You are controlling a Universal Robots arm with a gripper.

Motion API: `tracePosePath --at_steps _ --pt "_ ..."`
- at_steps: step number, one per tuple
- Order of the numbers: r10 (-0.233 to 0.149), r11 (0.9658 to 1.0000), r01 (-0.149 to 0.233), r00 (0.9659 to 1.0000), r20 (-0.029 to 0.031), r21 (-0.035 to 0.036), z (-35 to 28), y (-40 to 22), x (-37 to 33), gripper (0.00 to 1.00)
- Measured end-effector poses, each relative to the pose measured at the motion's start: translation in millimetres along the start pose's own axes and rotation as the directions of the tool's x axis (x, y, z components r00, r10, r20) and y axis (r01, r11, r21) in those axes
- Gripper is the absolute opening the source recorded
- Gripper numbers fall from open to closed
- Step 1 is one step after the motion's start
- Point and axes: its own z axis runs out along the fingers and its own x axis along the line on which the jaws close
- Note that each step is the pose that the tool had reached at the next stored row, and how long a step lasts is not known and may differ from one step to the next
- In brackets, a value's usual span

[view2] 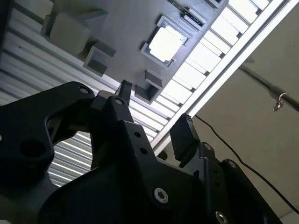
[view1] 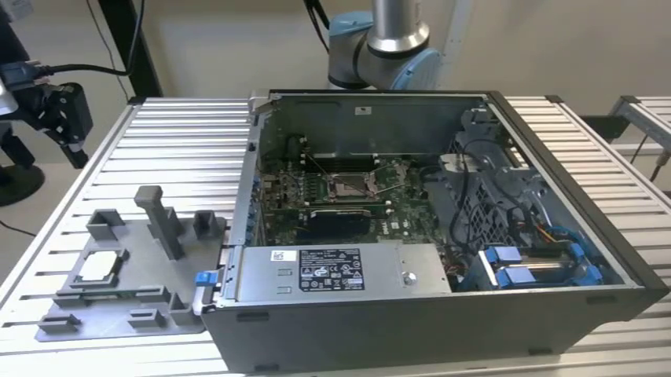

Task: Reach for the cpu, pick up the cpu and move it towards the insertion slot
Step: 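Pick up the cpu and move it towards the insertion slot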

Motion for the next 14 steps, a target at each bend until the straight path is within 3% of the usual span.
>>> tracePosePath --at_steps 14 --pt "0.000 1.0000 0.000 1.0000 0.0001 -0.0002 2.5 -0.1 0.0 1.00"
